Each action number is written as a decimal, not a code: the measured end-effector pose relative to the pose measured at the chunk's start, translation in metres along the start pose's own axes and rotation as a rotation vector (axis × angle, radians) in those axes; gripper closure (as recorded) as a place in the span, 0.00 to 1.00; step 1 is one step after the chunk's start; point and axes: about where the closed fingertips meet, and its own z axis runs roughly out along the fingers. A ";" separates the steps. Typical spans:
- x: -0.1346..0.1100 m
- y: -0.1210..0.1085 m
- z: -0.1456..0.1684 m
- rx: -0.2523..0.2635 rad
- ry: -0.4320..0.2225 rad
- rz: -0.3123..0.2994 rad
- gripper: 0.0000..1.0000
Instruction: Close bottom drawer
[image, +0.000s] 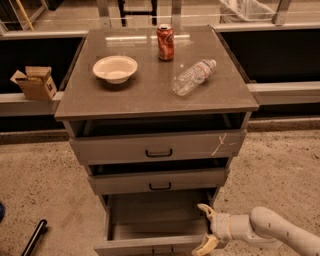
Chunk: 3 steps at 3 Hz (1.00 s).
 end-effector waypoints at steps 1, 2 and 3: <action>0.084 0.000 0.038 -0.034 0.006 0.010 0.27; 0.116 0.009 0.059 -0.073 -0.034 -0.032 0.50; 0.117 0.022 0.066 -0.098 -0.070 -0.130 0.73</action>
Offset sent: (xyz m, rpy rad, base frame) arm -0.0320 -0.0025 -0.1738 0.0786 -0.0377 0.1343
